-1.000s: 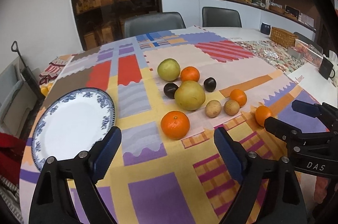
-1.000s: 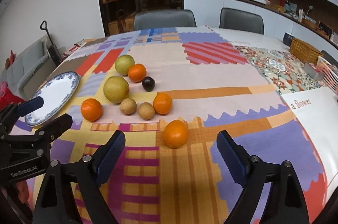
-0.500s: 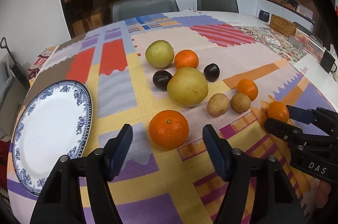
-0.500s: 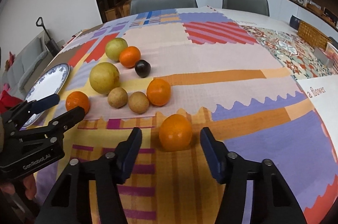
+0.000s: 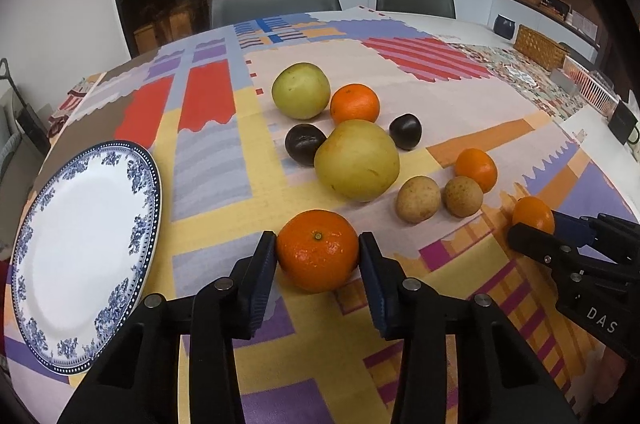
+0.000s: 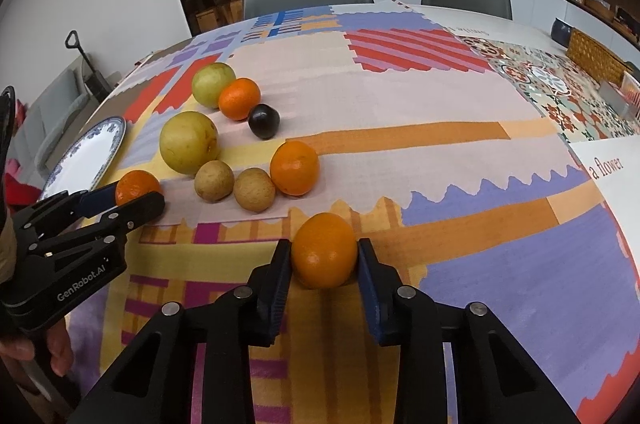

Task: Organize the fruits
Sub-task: 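Reach the right tool to the nearest orange and close on it while the left tool grasps another orange, then carry both oranges to the plate and open both tools to release them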

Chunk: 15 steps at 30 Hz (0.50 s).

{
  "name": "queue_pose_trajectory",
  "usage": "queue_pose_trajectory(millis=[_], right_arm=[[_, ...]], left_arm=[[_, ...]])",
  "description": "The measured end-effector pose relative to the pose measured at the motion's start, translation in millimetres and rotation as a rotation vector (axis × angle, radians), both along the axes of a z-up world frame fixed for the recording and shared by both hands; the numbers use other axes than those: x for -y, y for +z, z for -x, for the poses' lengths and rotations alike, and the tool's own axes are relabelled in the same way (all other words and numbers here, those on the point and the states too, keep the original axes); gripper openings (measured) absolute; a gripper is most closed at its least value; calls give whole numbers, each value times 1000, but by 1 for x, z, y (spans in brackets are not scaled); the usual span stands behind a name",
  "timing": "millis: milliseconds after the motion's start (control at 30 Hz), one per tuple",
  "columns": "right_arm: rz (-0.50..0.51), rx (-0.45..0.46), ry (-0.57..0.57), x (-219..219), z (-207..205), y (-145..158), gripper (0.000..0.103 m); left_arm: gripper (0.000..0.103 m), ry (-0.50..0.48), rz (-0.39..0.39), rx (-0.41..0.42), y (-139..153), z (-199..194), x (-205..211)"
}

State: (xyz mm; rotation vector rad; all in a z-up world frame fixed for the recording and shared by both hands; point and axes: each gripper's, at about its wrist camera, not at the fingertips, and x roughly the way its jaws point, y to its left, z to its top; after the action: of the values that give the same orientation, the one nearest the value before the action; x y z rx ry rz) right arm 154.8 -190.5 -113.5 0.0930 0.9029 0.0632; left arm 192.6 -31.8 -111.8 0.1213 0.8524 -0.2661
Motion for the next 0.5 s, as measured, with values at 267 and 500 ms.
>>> queue_pose_trajectory(millis=[267,500], right_arm=[[-11,24,12,0,3,6,33],[-15,68,48,-8,10,21,33]], left_arm=[[40,-3,19,19,10,10,-2],[40,11,43,58,27,25,-12]])
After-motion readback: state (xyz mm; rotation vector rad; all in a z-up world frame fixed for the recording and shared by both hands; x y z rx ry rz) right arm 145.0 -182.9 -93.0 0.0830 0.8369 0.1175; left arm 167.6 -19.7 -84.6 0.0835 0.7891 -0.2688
